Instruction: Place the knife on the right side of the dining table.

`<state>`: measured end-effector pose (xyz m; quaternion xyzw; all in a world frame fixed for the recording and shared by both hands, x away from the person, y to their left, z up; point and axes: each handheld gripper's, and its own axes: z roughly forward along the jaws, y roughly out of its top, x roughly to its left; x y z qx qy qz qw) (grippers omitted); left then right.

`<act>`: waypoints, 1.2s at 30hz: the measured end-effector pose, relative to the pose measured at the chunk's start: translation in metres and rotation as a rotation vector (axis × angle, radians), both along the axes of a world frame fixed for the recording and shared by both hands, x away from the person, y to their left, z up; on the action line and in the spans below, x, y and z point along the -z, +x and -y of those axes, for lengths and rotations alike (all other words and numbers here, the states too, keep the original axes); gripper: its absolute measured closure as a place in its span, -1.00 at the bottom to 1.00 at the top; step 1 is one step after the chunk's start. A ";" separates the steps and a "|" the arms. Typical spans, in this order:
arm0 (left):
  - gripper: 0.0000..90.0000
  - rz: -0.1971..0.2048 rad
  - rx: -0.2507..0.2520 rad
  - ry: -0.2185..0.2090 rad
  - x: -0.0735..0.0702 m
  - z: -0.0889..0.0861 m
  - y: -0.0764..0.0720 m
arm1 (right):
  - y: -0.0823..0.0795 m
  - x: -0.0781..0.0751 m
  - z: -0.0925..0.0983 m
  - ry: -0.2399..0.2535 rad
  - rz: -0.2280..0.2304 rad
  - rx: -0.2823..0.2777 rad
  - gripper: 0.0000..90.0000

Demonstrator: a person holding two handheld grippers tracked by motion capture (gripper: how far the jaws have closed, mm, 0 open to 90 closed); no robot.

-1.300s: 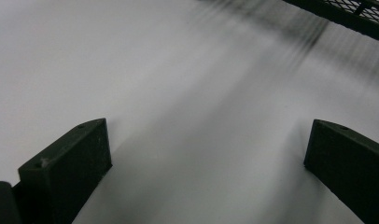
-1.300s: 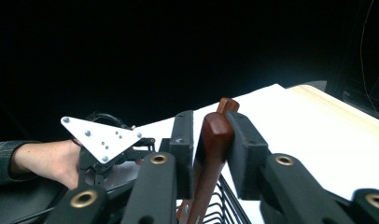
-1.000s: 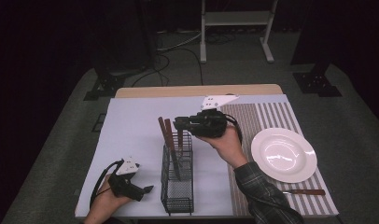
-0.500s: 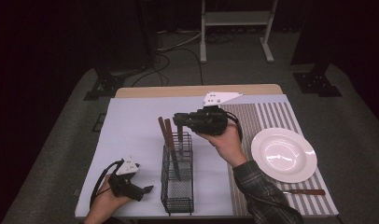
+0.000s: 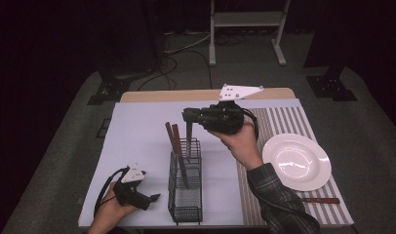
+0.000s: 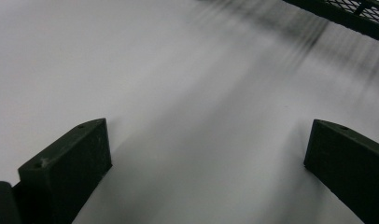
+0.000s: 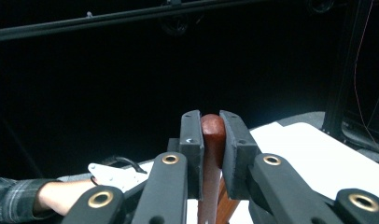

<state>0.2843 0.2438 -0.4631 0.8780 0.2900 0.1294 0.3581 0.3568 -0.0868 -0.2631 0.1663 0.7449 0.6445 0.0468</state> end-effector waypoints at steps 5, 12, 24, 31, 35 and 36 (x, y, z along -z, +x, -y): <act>-1.00 0.000 0.001 0.000 0.000 0.000 0.000 | -0.003 -0.015 0.005 0.019 0.020 -0.002 0.78; -1.00 0.001 0.001 0.000 0.000 0.000 0.000 | -0.008 -0.038 0.018 0.039 0.059 0.020 0.78; -1.00 0.000 0.001 0.000 0.000 0.000 0.000 | -0.011 -0.053 0.050 0.060 0.101 0.098 0.78; -1.00 0.000 0.000 -0.001 0.000 0.000 0.000 | -0.005 -0.049 0.073 0.026 0.125 0.205 0.78; -1.00 0.000 0.000 -0.001 0.000 0.000 0.000 | 0.003 -0.040 0.087 0.014 0.115 0.267 0.78; -1.00 0.000 0.000 -0.001 0.000 0.000 0.000 | 0.004 -0.038 0.091 0.012 0.114 0.281 0.78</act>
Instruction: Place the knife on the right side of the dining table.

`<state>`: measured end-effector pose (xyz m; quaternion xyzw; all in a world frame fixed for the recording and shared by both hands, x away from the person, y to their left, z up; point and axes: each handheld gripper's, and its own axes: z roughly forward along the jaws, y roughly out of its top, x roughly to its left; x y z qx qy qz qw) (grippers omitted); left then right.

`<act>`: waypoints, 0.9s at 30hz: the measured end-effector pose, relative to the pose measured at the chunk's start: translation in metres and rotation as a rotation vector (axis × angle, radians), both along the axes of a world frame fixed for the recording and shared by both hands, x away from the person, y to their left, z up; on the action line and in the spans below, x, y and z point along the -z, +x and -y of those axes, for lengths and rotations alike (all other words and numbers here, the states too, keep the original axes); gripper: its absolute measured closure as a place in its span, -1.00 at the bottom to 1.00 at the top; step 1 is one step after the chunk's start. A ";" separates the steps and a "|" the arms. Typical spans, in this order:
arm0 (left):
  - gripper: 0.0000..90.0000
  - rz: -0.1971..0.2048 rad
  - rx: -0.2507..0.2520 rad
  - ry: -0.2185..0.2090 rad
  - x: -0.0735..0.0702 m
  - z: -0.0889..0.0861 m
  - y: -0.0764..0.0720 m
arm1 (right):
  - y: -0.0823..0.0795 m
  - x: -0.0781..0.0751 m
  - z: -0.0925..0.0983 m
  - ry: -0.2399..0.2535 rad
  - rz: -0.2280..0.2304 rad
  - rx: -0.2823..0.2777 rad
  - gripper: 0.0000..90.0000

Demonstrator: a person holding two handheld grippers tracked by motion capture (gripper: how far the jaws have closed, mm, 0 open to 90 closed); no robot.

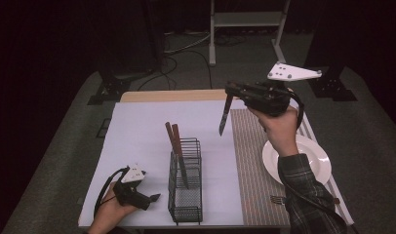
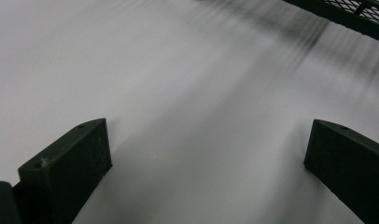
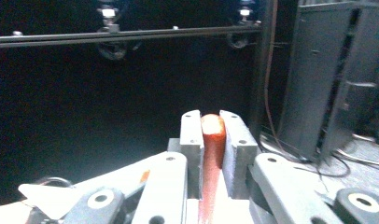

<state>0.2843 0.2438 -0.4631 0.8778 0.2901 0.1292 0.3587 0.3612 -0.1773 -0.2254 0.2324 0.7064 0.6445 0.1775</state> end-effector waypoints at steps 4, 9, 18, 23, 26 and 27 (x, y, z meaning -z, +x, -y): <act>-1.00 0.000 -0.002 -0.003 0.000 0.000 0.000 | 0.005 0.006 0.009 0.004 -0.003 0.041 0.78; -1.00 0.000 -0.002 -0.003 0.000 0.000 0.000 | 0.015 0.020 0.023 -0.002 -0.023 0.099 0.78; -1.00 0.000 -0.002 -0.003 0.000 0.000 0.000 | 0.034 0.041 0.045 -0.021 -0.051 0.207 0.78; -1.00 0.002 -0.002 -0.004 0.000 0.000 0.000 | 0.046 0.057 0.056 -0.017 -0.073 0.249 0.78; -1.00 0.002 -0.002 -0.004 0.000 0.000 0.000 | 0.052 0.065 0.060 -0.019 -0.081 0.270 0.78; -1.00 0.002 -0.002 -0.004 0.000 0.000 0.000 | 0.052 0.065 0.060 -0.019 -0.081 0.270 0.78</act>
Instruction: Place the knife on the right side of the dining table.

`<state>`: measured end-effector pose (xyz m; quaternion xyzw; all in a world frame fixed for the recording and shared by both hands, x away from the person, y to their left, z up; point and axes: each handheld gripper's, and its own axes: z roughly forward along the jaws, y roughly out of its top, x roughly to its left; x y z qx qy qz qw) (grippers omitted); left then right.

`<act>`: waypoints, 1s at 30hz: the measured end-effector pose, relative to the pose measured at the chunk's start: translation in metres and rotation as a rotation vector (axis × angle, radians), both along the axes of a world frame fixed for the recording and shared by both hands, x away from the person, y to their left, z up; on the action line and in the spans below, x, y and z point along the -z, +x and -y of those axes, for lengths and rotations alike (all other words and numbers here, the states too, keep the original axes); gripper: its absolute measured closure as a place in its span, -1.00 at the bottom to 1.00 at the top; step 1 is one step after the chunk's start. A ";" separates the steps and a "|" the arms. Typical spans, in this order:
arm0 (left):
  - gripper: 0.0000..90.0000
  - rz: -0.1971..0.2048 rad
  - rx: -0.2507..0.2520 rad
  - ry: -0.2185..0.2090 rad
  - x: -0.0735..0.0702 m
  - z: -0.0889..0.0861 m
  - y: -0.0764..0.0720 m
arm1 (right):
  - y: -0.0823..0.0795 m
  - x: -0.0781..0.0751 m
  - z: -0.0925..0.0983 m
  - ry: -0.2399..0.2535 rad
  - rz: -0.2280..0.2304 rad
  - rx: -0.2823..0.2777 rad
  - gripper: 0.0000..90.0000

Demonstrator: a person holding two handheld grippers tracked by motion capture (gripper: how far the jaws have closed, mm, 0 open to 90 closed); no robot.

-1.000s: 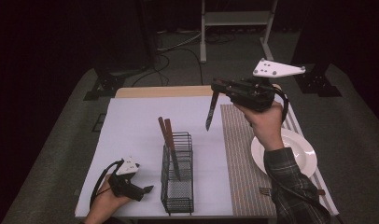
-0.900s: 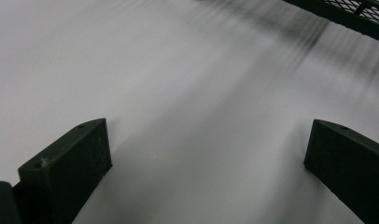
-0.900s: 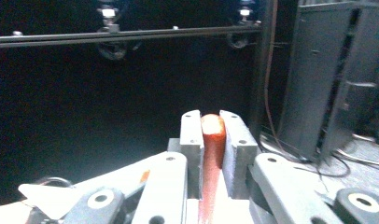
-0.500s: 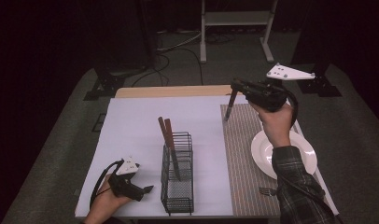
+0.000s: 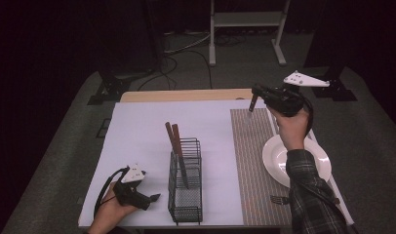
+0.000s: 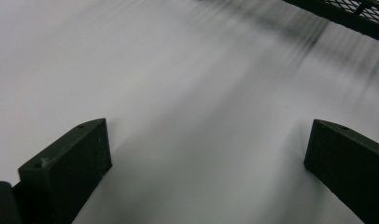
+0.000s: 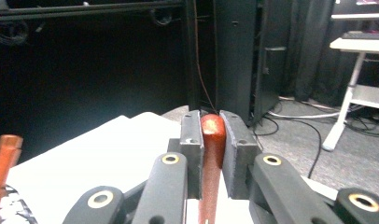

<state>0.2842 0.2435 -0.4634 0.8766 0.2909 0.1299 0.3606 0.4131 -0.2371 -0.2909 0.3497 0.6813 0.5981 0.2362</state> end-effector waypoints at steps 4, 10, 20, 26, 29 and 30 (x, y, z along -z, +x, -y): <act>-1.00 0.000 0.002 0.003 0.000 0.000 0.000 | 0.007 0.011 0.004 0.009 -0.020 0.026 0.78; -1.00 0.000 0.002 0.003 0.000 0.000 0.000 | 0.017 0.028 0.009 0.019 -0.046 0.061 0.78; -1.00 0.000 0.001 0.003 0.000 0.000 0.000 | 0.025 0.048 0.013 0.028 -0.081 0.092 0.77; -1.00 0.001 0.003 0.005 0.000 0.000 0.000 | 0.025 0.051 0.016 0.039 -0.082 0.096 0.77; -1.00 0.000 0.002 0.004 0.000 0.000 0.000 | 0.023 0.051 0.020 0.033 -0.084 0.113 0.75; -1.00 0.000 0.002 0.004 0.000 0.000 0.000 | 0.023 0.051 0.020 0.033 -0.084 0.113 0.75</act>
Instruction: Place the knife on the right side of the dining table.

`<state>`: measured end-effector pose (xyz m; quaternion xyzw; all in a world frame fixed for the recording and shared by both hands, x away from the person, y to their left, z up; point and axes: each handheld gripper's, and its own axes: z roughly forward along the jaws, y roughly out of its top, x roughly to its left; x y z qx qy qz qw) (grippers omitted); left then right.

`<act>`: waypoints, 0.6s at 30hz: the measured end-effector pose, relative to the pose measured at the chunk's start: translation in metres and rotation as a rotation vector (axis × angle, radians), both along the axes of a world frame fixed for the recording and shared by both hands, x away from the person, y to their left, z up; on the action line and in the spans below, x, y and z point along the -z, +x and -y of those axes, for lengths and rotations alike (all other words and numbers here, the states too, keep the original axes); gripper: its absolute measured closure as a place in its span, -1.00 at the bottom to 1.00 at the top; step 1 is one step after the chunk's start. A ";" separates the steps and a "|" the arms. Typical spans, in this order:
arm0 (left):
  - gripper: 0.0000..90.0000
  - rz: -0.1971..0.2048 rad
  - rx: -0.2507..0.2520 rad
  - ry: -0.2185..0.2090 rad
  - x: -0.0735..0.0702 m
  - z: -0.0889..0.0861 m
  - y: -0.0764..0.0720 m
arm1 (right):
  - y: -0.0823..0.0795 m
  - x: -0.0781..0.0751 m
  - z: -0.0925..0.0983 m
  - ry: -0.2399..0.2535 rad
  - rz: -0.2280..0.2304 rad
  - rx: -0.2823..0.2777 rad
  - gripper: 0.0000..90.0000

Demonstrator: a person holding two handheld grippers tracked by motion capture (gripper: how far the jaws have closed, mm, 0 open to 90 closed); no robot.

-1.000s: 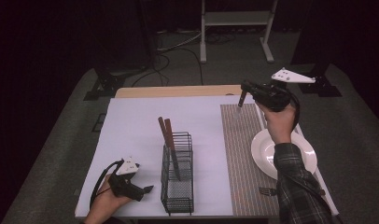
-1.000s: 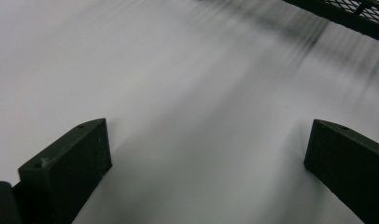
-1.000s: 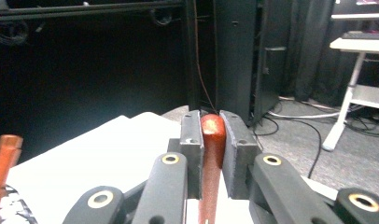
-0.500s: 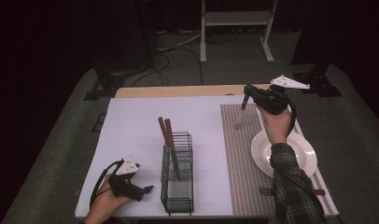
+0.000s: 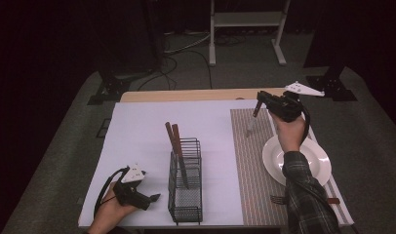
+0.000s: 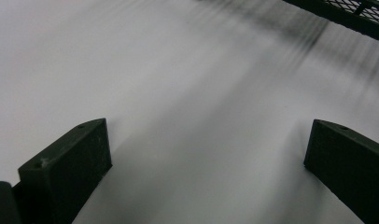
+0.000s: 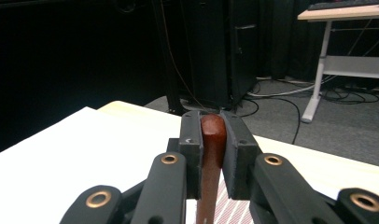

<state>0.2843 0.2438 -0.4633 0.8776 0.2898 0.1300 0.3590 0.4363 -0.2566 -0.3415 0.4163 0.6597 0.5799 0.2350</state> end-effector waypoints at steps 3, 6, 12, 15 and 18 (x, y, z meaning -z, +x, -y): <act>-1.00 0.000 0.000 0.000 0.000 0.000 0.000 | -0.001 0.000 0.004 0.001 -0.004 0.012 0.74; -1.00 0.000 0.000 0.000 0.000 0.000 0.000 | -0.002 0.001 0.008 -0.002 -0.007 0.028 0.72; -1.00 0.000 0.000 0.000 0.000 0.000 0.000 | -0.006 0.003 0.020 -0.003 -0.010 0.053 0.69; -1.00 0.000 0.000 0.000 0.000 0.000 0.000 | -0.008 0.005 0.026 0.000 -0.016 0.065 0.67; -1.00 0.000 0.000 0.000 0.000 0.000 0.000 | -0.008 0.006 0.029 -0.002 -0.019 0.071 0.67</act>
